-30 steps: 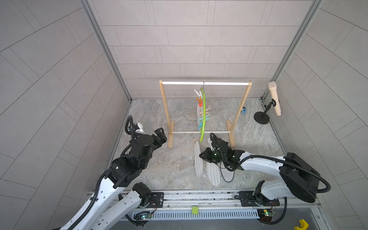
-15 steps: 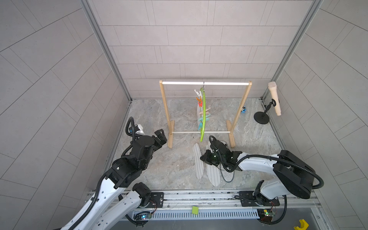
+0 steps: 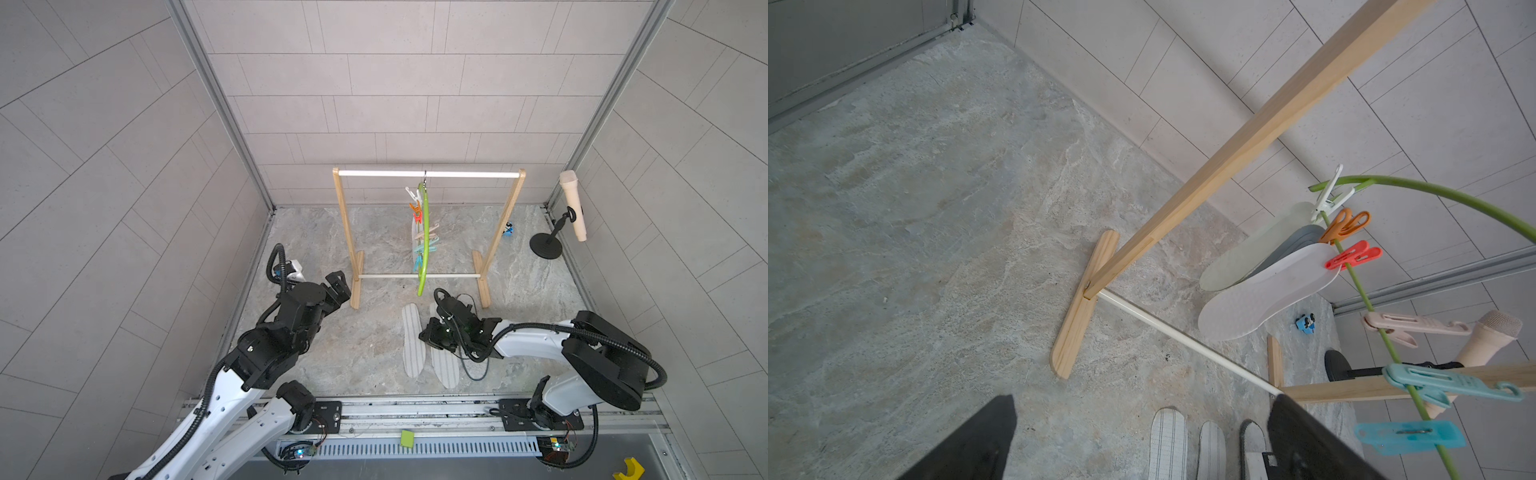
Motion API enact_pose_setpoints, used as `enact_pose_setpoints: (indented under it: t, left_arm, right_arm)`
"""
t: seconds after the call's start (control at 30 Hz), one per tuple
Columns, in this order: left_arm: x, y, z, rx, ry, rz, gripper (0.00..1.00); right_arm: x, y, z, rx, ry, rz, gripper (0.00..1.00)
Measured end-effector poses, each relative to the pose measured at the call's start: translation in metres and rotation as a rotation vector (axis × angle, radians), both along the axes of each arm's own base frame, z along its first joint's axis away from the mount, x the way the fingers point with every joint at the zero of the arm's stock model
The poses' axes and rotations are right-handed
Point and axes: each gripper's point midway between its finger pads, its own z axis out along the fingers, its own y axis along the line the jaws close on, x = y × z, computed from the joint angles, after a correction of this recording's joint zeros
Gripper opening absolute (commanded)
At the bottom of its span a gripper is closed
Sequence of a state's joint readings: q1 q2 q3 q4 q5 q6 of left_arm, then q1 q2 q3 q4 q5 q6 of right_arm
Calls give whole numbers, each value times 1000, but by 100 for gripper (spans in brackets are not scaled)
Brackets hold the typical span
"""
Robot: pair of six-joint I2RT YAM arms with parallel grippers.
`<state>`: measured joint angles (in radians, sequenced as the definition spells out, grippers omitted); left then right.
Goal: Take the shoe insoles off the hanger
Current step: Place the insole at the center of the board.
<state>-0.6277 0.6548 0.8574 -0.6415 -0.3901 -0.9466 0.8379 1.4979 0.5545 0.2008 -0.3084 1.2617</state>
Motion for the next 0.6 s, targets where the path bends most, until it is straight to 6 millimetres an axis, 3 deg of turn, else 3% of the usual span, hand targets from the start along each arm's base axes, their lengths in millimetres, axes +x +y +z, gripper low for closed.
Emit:
enact_pose_setpoints:
  t: [0.23, 0.43, 0.6]
  left_arm:
    - [-1, 0, -1, 0, 0, 0, 100]
    - [-1, 0, -3, 2, 3, 0, 100]
    - [0, 0, -3, 2, 3, -1, 100]
  right_arm:
    - [-3, -2, -3, -14, 12, 0, 23]
    - [-5, -5, -4, -30, 17, 0, 27]
    - [-5, -9, 7, -29, -8, -7, 35]
